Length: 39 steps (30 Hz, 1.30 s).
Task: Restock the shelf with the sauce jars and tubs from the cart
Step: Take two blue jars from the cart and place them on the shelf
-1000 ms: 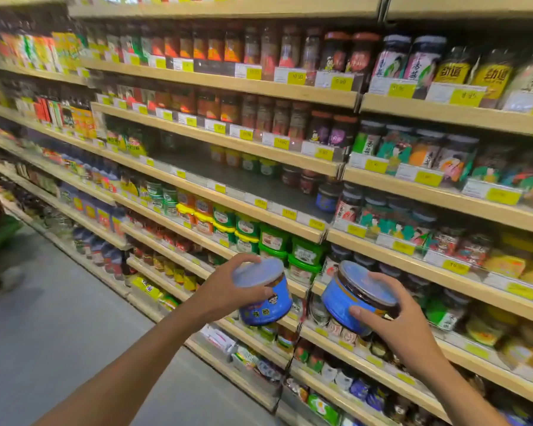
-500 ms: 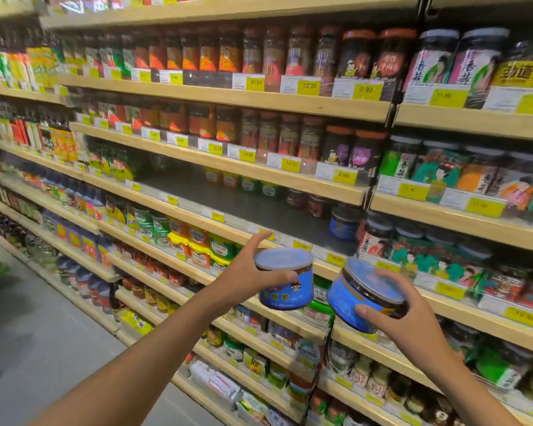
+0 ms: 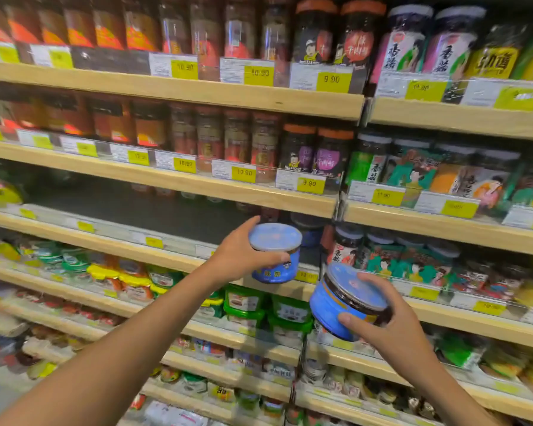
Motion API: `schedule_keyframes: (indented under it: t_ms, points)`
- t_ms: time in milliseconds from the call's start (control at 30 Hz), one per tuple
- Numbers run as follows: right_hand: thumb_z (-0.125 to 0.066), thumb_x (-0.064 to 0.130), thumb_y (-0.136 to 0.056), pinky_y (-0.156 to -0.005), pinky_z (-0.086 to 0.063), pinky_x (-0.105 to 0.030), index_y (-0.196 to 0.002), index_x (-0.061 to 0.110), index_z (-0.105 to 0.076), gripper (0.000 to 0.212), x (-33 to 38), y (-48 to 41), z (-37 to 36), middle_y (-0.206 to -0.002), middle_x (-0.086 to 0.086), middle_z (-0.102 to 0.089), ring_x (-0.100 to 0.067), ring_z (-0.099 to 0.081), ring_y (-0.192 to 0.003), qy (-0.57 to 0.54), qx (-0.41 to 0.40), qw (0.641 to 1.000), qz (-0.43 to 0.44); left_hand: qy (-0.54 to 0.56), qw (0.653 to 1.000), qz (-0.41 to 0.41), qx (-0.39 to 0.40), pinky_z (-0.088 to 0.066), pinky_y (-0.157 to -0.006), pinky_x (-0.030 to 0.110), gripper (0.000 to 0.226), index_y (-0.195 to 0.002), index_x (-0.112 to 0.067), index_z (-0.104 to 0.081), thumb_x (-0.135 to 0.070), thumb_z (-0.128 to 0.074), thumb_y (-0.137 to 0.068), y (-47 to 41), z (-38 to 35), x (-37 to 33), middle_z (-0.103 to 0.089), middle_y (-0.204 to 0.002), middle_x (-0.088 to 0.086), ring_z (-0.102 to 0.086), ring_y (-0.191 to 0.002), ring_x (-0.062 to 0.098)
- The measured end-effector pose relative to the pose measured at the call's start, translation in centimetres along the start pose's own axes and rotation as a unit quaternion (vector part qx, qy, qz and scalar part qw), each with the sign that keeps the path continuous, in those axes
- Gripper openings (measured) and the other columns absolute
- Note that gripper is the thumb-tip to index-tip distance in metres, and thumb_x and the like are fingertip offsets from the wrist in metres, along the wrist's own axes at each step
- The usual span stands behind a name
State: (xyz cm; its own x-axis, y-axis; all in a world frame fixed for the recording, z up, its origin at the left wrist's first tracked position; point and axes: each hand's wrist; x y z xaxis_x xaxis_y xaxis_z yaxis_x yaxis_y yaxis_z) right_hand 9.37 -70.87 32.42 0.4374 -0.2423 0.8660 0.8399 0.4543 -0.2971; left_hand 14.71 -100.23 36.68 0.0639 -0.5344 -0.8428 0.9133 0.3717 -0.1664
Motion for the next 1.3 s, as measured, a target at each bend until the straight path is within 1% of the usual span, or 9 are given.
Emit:
schedule_keyframes:
  t_ms: [133, 233, 367, 533, 633, 867, 1033, 1167, 1300]
  points:
    - [-0.083, 0.046, -0.065, -0.081, -0.051, -0.017, -0.129, 0.047, -0.053, 0.071, 0.2, 0.8, -0.4, -0.131, 0.032, -0.048, 0.013, -0.053, -0.110, 0.006, -0.046, 0.999, -0.020, -0.018, 1.000, 0.001, 0.020, -0.053, -0.090, 0.034, 0.099, -0.139, -0.014, -0.049, -0.060, -0.089, -0.060, -4.3, -0.7, 0.4, -0.059, -0.132, -0.007, -0.060, -0.114, 0.014]
    - [-0.084, 0.044, -0.066, -0.082, -0.055, -0.024, -0.128, 0.049, -0.053, 0.070, 0.7, 1.6, -1.0, -0.134, 0.031, -0.047, 0.005, -0.057, -0.112, 0.005, -0.076, 0.996, -0.041, -0.045, 0.998, 0.027, 0.045, -0.055, -0.066, 0.033, 0.074, -0.101, -0.009, -0.069, -0.064, -0.088, -0.055, -7.5, -1.3, 0.9, -0.068, -0.083, -0.006, -0.069, -0.085, 0.010]
    - [-0.085, 0.032, -0.069, -0.074, -0.053, -0.013, -0.125, 0.044, -0.056, 0.065, 1.7, 2.8, -2.1, -0.135, 0.023, -0.048, 0.008, -0.058, -0.105, -0.004, -0.128, 0.990, -0.066, -0.082, 0.991, 0.054, 0.095, -0.033, -0.056, 0.031, 0.058, -0.042, -0.019, -0.054, -0.059, -0.081, -0.074, -9.8, -2.4, 0.7, -0.047, -0.050, -0.004, -0.052, -0.057, 0.014]
    - [-0.085, 0.042, -0.064, -0.073, -0.055, -0.019, -0.123, 0.052, -0.056, 0.066, 2.4, 4.3, -3.5, -0.131, 0.028, -0.049, 0.004, -0.060, -0.105, 0.026, -0.174, 0.980, -0.091, -0.097, 0.973, 0.068, 0.200, -0.049, -0.099, 0.032, 0.081, -0.109, -0.027, -0.079, -0.086, -0.072, -0.054, -12.3, -3.8, 2.4, -0.070, -0.124, -0.002, -0.064, -0.115, 0.017]
    - [-0.085, 0.046, -0.061, -0.078, -0.056, -0.027, -0.121, 0.053, -0.057, 0.067, 2.6, 4.9, -4.2, -0.129, 0.031, -0.049, 0.003, -0.059, -0.108, 0.026, -0.195, 0.975, -0.101, -0.094, 0.964, 0.065, 0.241, -0.046, -0.108, 0.036, 0.098, -0.115, -0.031, -0.077, -0.094, -0.068, -0.040, -13.2, -4.9, 3.0, -0.066, -0.133, -0.005, -0.061, -0.122, 0.016]
    - [-0.084, 0.046, -0.062, -0.086, -0.054, -0.033, -0.121, 0.055, -0.056, 0.066, 3.1, 4.8, -6.1, -0.131, 0.030, -0.047, 0.001, -0.057, -0.111, 0.040, -0.212, 0.971, -0.108, -0.217, 0.930, 0.015, 0.297, -0.042, -0.100, 0.035, 0.084, -0.129, -0.014, -0.066, -0.080, -0.060, -0.077, -13.2, -5.2, 3.4, -0.055, -0.145, 0.010, -0.055, -0.128, 0.027]
    - [-0.084, 0.043, -0.065, -0.072, -0.052, -0.014, -0.125, 0.049, -0.055, 0.067, 3.8, 3.8, -7.0, -0.131, 0.026, -0.048, 0.013, -0.055, -0.104, 0.065, -0.211, 0.970, -0.098, -0.168, 0.930, -0.017, 0.326, -0.039, -0.084, 0.031, 0.075, -0.109, -0.019, -0.071, -0.085, -0.050, -0.078, -12.5, -3.4, 2.8, -0.058, -0.111, -0.002, -0.060, -0.111, 0.022]
    - [-0.085, 0.040, -0.068, -0.072, -0.052, -0.014, -0.125, 0.048, -0.054, 0.065, 4.1, 2.2, -7.7, -0.131, 0.024, -0.050, 0.009, -0.058, -0.103, 0.062, -0.198, 0.974, -0.094, -0.182, 0.962, -0.097, 0.181, -0.035, -0.060, 0.033, 0.051, -0.068, -0.014, -0.056, -0.052, -0.048, -0.101, -11.6, -1.7, 4.1, -0.056, -0.067, 0.001, -0.059, -0.074, 0.027]
    - [-0.087, 0.042, -0.068, -0.078, -0.054, -0.021, -0.136, 0.042, -0.040, 0.083, 4.1, -0.5, -8.5, -0.127, 0.021, -0.050, -0.001, -0.060, -0.106, 0.059, -0.199, 0.972, -0.110, -0.001, 0.961, -0.261, 0.092, -0.049, -0.068, 0.026, 0.014, -0.095, -0.027, -0.070, -0.015, -0.062, -0.093, -8.5, -0.6, 6.0, -0.067, -0.089, -0.014, -0.063, -0.076, 0.005]
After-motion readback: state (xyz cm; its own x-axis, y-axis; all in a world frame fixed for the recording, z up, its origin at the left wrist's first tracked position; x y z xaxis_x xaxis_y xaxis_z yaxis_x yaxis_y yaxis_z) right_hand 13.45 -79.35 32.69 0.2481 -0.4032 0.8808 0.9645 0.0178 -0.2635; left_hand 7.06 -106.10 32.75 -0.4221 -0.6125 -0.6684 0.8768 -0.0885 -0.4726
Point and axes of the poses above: each hand's wrist, its own y-axis away from the middle knuckle, its own z-axis out of the back of the hand, x = y × z
